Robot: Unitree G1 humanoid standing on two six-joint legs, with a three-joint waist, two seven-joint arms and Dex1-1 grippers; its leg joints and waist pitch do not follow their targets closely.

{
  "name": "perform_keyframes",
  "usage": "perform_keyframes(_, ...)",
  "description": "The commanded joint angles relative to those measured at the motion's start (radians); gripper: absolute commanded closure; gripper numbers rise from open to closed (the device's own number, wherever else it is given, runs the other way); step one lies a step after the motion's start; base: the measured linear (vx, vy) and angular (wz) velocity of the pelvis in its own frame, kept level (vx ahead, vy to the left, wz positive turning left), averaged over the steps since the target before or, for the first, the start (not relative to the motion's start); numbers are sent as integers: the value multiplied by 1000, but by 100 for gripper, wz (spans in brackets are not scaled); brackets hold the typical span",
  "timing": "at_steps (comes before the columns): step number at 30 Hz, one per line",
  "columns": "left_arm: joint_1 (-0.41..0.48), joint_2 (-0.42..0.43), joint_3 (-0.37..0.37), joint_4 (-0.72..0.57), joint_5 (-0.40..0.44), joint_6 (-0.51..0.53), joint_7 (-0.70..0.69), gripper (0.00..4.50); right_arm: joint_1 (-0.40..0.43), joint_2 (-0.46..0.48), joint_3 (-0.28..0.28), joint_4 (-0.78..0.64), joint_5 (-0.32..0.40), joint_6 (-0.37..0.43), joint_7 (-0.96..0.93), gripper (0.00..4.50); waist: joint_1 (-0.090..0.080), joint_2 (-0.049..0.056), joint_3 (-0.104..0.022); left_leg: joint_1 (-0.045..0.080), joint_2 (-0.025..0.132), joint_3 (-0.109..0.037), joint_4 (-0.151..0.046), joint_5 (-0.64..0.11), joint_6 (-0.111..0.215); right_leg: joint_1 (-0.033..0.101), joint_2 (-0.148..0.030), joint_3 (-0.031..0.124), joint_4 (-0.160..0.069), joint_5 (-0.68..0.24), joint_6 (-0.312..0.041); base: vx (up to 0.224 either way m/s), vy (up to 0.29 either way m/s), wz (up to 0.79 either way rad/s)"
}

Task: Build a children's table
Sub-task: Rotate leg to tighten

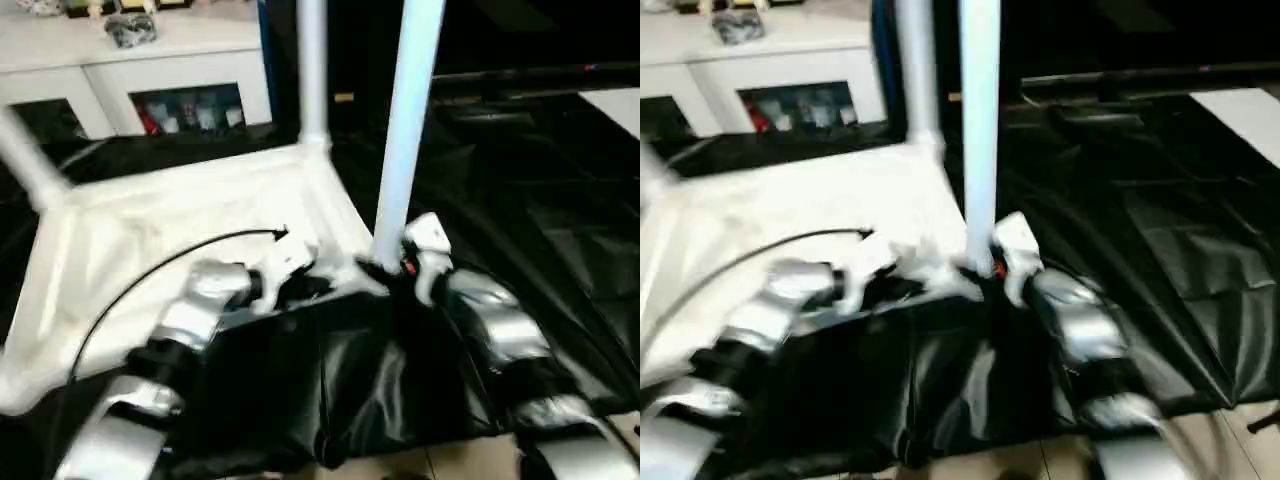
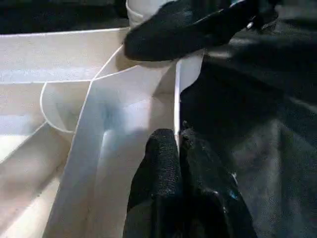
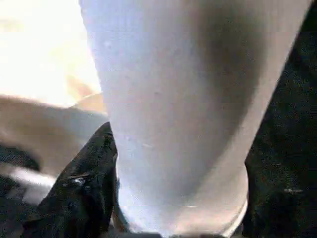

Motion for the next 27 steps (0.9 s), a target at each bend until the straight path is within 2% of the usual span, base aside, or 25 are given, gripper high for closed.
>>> perform_keyframes(1, -30, -84, -31, -38, 2, 15, 79, 450, -9, 106, 73, 96, -34, 16, -67, 169, 1, -7, -56, 13, 61, -37, -78, -233, 11, 31, -87, 48, -81, -222, -243, 0, 0, 0)
perform_keyframes(2, -30, -87, -32, -39, 4, 17, 84, 450, -11, 110, 71, 102, -35, 13, -75, 169, 0, -5, -56, 12, 61, -37, -78, -226, 16, 32, -87, 47, -80, -206, -246, 0, 0, 0)
perform_keyframes(3, -27, -95, -36, -46, 4, 22, 89, 450, -18, 122, 64, 120, -31, 2, -76, 135, 2, -11, -56, 11, 59, -35, -76, -223, 25, 33, -85, 47, -81, -195, -244, 0, 0, 0)
perform_keyframes(4, -25, -100, -39, -51, 3, 24, 91, 450, -23, 128, 64, 131, -34, -9, -78, 114, 3, -10, -57, 9, 59, -35, -75, -220, 30, 35, -87, 48, -79, -188, -245, 0, 0, 0)
perform_keyframes(6, -21, -105, -45, -60, 4, 25, 87, 450, -28, 140, 56, 143, -26, -20, -56, 97, 3, -6, -58, 8, 60, -35, -75, -209, 39, 36, -87, 46, -77, -175, -247, 0, 0, 0)
perform_keyframes(10, -9, -87, -58, -73, 3, -1, 46, 450, -22, 133, 62, 132, -31, -43, -23, 89, 3, -5, -57, 9, 61, -35, -76, -214, 47, 36, -86, 45, -77, -158, -252, 0, 0, 0)
perform_keyframes(12, 11, -60, -71, -94, -9, -36, -13, 450, -6, 109, 77, 100, -19, -71, 42, 62, 2, -4, -58, 4, 61, -37, -76, -216, 52, 40, -88, 46, -76, -147, -252, 0, 0, 0)
perform_keyframes(14, 19, -50, -73, -103, -16, -40, -33, 450, 2, 97, 81, 86, -19, -86, 60, 62, 1, -3, -60, 3, 62, -37, -75, -208, 58, 42, -88, 45, -73, -124, -254, 0, 0, 0)
perform_keyframes(16, 39, -14, -76, -121, -27, -45, -88, 450, 35, 50, 93, 28, 0, -94, 158, 62, 2, -3, -63, 4, 63, -34, -71, -173, 76, 43, -85, 44, -66, -64, -270, 0, 0, 0)
perform_keyframes(17, 45, 2, -76, -124, -29, -54, -110, 450, 50, 25, 100, 2, 5, -98, 204, 62, 6, 1, -65, 4, 64, -34, -69, -155, 87, 44, -85, 43, -63, -34, -277, 0, 0, 0)
perform_keyframes(18, 53, 27, -73, -129, -35, -65, -142, 450, 75, -15, 114, -40, 15, -107, 276, 62, 11, -1, -67, 4, 64, -33, -65, -142, 101, 47, -82, 40, -60, -9, -276, 0, 0, 0)
perform_keyframes(19, 54, 35, -71, -130, -38, -67, -152, 450, 82, -30, 118, -54, 18, -104, 301, 62, 14, 0, -65, 3, 67, -31, -66, -134, 111, 43, -83, 40, -58, 9, -282, 0, 0, 0)
perform_keyframes(20, 56, 43, -68, -131, -40, -70, -163, 450, 89, -45, 123, -68, 22, -101, 323, 62, 14, 3, -65, 3, 66, -31, -65, -138, 111, 43, -83, 39, -58, 4, -284, 0, 0, 0)
perform_keyframes(22, 58, 61, -63, -133, -50, -81, -194, 450, 108, -79, 130, -106, 43, -91, 391, 62, 21, 3, -61, 7, 68, -29, -67, -171, 103, 39, -83, 40, -65, -46, -283, 0, 0, 0)
perform_keyframes(24, 63, 98, -57, -145, -66, -86, -251, 450, 137, -145, 148, -172, 67, -73, 512, 62, 27, 5, -59, 12, 69, -31, -72, -211, 80, 39, -81, 39, -71, -111, -272, 0, 0, 0)
perform_keyframes(25, 64, 105, -56, -147, -67, -86, -260, 450, 142, -156, 151, -184, 68, -73, 537, 62, 28, 3, -59, 12, 70, -30, -73, -216, 78, 40, -81, 40, -71, -114, -270, 0, 0, 0)
perform_keyframes(27, 67, 127, -54, -156, -71, -88, -285, 450, 152, -190, 163, -210, 68, -67, 597, 62, 34, 6, -59, 11, 71, -32, -75, -214, 73, 39, -82, 40, -69, -115, -265, 0, 0, 0)
